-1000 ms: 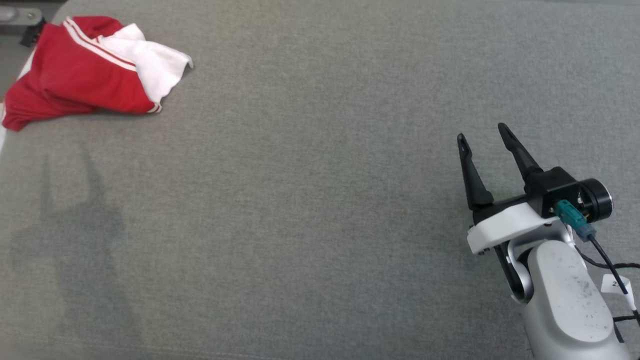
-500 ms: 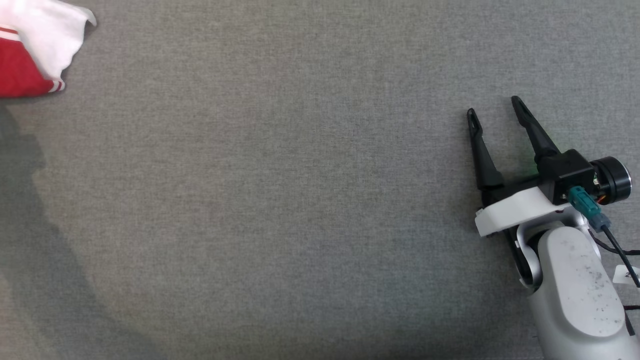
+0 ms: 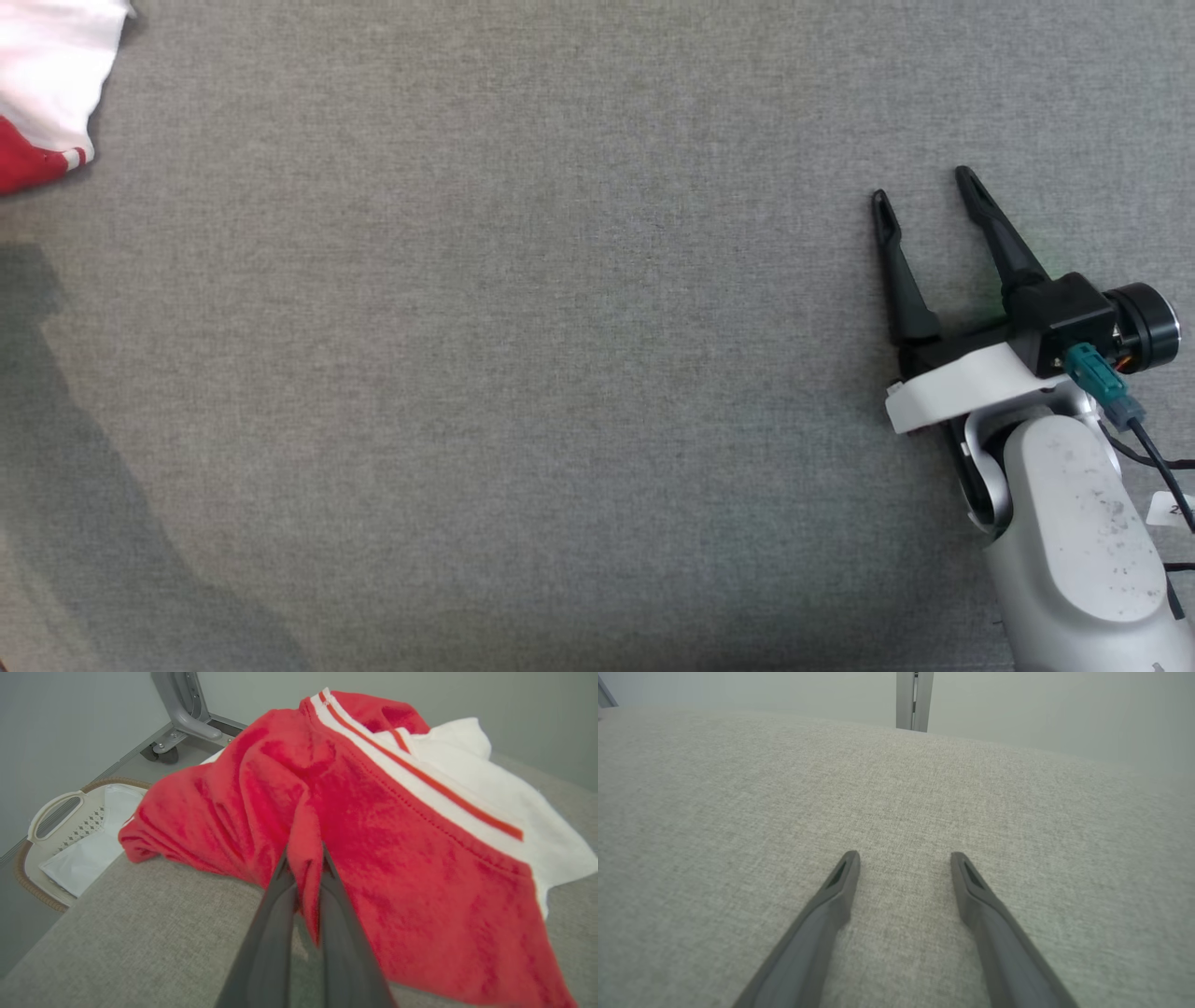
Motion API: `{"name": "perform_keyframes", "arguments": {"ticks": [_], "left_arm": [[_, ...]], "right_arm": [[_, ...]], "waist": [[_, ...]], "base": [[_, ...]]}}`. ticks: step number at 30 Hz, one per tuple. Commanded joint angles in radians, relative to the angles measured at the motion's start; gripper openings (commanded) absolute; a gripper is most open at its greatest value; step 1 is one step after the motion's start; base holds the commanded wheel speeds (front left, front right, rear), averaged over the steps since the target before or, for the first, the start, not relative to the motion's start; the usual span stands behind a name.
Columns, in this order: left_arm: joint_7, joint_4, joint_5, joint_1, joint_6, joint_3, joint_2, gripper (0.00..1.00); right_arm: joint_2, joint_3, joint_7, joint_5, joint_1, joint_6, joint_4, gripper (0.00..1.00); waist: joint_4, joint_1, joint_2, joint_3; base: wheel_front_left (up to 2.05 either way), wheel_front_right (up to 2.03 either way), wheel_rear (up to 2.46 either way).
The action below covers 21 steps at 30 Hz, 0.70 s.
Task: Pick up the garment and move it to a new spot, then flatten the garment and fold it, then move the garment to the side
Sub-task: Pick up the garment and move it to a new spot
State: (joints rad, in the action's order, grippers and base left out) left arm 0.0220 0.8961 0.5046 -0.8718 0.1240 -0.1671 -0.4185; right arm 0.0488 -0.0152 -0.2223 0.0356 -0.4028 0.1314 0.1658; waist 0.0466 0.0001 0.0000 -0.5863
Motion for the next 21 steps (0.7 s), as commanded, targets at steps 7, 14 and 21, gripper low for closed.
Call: {"name": "perform_keyframes", "arguments": {"ticks": [7, 14, 21], "left_arm": [[0.088, -0.044, -0.015, -0.024, 0.008, 0.061, -0.025, 0.00], [0.120, -0.177, -0.046, 0.017, 0.009, 0.194, -0.039, 0.00], [0.060, -0.354, -0.068, 0.048, 0.009, 0.364, -0.012, 0.00]], "right_arm": [[0.003, -0.005, -0.020, -0.029, 0.012, -0.001, 0.053, 1.00], [0.003, -0.017, -0.038, -0.075, 0.043, -0.002, 0.113, 1.00], [0.003, -0.032, -0.043, -0.126, 0.093, -0.002, 0.163, 1.00]], "waist": [[-0.012, -0.0001, 0.0000, 0.096], [-0.057, -0.0001, 0.0000, 0.246], [-0.129, -0.0001, 0.0000, 0.395]], "base": [[0.00, 0.00, 0.00], [0.00, 0.00, 0.00], [0.00, 0.00, 0.00]]}}
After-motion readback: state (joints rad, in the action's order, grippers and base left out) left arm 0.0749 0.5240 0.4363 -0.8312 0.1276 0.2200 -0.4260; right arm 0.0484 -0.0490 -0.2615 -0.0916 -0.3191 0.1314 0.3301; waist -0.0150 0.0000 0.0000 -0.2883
